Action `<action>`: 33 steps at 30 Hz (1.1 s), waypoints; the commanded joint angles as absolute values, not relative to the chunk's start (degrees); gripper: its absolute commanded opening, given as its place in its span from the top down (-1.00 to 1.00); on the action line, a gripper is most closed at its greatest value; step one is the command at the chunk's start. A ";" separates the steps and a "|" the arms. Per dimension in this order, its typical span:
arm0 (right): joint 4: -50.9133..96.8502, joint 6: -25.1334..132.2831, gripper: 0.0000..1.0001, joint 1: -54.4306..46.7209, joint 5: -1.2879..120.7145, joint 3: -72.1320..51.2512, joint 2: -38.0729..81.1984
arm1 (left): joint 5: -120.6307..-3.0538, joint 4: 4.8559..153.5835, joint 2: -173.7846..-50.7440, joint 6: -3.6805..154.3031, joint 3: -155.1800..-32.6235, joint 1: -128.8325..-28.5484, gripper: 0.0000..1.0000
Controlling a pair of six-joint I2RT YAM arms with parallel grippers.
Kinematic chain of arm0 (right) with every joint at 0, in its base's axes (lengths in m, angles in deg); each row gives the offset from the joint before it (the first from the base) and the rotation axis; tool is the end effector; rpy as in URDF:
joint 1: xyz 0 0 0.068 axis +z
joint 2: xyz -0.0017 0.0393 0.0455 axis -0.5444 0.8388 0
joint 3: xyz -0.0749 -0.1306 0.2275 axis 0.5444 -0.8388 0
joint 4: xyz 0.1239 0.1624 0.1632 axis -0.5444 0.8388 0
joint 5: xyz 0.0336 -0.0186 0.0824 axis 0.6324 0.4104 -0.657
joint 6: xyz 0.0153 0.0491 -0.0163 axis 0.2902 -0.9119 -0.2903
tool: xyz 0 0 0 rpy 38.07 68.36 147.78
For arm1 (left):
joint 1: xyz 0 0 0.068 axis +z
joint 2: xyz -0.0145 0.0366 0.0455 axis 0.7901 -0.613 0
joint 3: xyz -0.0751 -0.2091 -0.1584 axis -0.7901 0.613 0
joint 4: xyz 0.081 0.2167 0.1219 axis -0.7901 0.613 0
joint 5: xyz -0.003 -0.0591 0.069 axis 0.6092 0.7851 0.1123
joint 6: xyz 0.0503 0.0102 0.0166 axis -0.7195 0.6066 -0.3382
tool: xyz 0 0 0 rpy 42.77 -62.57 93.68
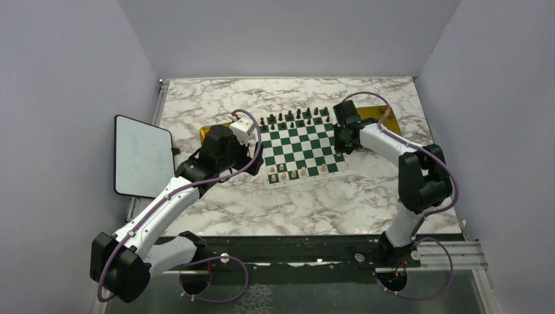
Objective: Set up the chess pieces on the board
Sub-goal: Place the chess piece on the chessboard.
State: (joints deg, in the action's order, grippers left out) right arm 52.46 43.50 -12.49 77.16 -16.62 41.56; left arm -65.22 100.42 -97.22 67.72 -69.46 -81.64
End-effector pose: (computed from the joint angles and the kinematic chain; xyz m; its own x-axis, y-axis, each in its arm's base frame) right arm 0.3416 0.1212 0.1991 -0.8675 -0.0186 -0.4971 -0.0182 0.9998 -0.0057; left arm 0.2030 -0.1180 0.2904 -0.4954 0.2000 -0.8453 0.5196 0.8481 -0.1038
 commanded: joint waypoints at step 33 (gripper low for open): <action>53.04 41.85 0.15 -15.20 74.63 -16.02 42.74 | -66.32 99.16 -96.97 67.58 -68.80 -81.81 -0.98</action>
